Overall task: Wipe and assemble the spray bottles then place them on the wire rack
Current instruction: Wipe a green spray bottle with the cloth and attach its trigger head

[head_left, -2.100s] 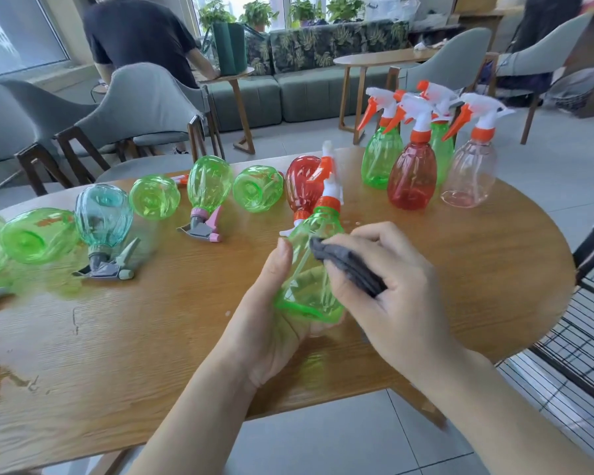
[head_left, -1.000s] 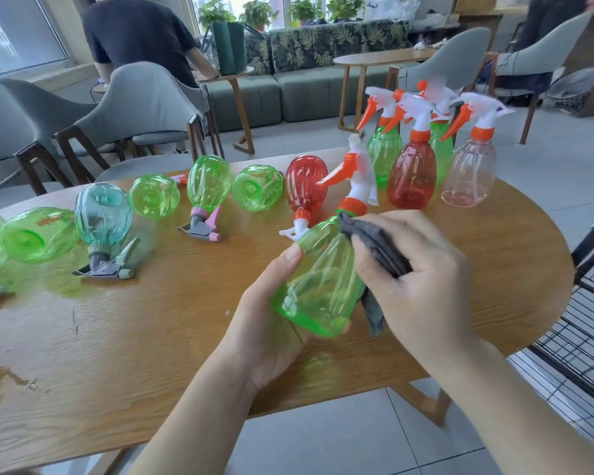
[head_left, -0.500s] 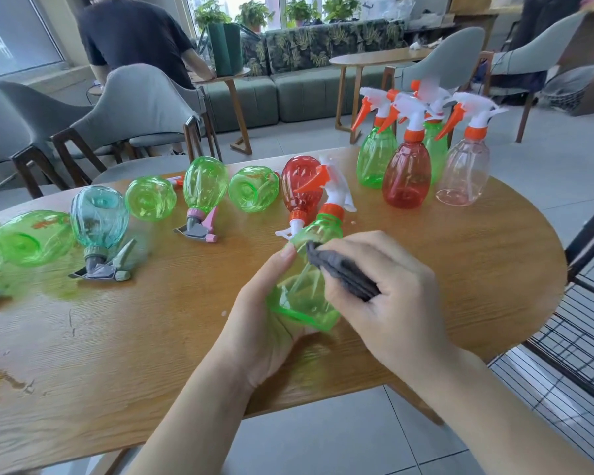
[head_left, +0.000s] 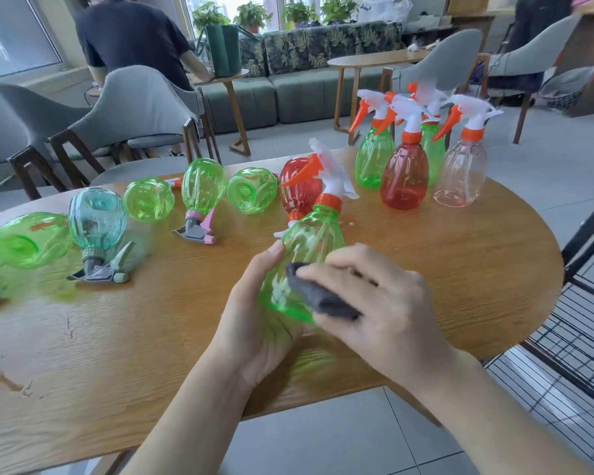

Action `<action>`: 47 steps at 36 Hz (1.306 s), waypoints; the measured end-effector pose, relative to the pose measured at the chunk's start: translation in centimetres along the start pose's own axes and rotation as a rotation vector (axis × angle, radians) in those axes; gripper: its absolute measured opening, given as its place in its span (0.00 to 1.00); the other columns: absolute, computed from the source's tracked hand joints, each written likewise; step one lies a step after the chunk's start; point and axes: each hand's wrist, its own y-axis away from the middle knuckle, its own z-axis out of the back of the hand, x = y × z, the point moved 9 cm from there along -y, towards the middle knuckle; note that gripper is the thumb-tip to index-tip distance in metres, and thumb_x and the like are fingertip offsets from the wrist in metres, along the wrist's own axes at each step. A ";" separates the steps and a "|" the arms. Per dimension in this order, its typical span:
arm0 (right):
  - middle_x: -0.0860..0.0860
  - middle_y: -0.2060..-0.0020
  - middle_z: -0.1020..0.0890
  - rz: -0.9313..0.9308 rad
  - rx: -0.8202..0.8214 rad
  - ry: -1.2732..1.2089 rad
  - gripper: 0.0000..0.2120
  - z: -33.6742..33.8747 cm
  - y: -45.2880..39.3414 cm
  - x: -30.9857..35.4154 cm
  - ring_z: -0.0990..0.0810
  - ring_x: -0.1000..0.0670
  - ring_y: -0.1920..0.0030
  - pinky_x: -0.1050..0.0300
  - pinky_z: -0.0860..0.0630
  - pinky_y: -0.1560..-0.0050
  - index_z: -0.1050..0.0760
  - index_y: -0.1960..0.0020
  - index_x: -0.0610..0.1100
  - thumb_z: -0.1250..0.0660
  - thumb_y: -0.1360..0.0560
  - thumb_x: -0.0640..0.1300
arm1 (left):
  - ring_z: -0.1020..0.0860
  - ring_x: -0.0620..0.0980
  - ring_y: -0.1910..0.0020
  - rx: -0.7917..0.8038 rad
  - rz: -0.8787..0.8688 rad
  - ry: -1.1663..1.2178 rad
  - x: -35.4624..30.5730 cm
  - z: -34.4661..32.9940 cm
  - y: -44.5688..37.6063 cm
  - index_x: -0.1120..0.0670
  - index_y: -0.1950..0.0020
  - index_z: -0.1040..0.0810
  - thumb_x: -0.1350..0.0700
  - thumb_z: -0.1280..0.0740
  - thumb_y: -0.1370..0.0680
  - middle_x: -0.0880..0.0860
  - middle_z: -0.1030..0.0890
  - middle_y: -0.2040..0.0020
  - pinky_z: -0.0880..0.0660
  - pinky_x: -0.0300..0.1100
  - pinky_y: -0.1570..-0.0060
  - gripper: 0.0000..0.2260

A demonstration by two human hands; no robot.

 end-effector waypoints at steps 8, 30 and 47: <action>0.50 0.50 0.20 -0.351 -0.110 -0.142 0.09 1.5 -0.7 -4.8 0.21 0.55 0.51 0.69 0.29 0.48 0.17 0.42 0.39 0.32 0.20 0.39 | 0.18 0.58 0.52 0.061 -0.004 -0.047 0.4 -0.3 0.0 0.56 0.38 0.17 0.46 0.34 0.23 0.60 0.17 0.47 0.20 0.52 0.57 0.20; 0.50 0.51 0.20 -0.070 0.006 -0.103 0.09 -0.9 0.8 1.0 0.20 0.53 0.57 0.61 0.22 0.57 0.14 0.46 0.43 0.26 0.25 0.42 | 0.18 0.57 0.50 -0.051 0.036 0.023 0.2 0.0 0.2 0.60 0.37 0.22 0.42 0.38 0.18 0.60 0.18 0.49 0.18 0.48 0.52 0.23; 0.54 0.47 0.22 -0.205 -0.053 -0.088 0.12 0.5 -0.3 -3.1 0.21 0.56 0.52 0.64 0.25 0.53 0.16 0.39 0.42 0.32 0.20 0.42 | 0.18 0.58 0.50 0.027 -0.015 -0.030 0.0 -0.1 0.0 0.58 0.34 0.20 0.45 0.33 0.23 0.61 0.18 0.44 0.19 0.54 0.55 0.22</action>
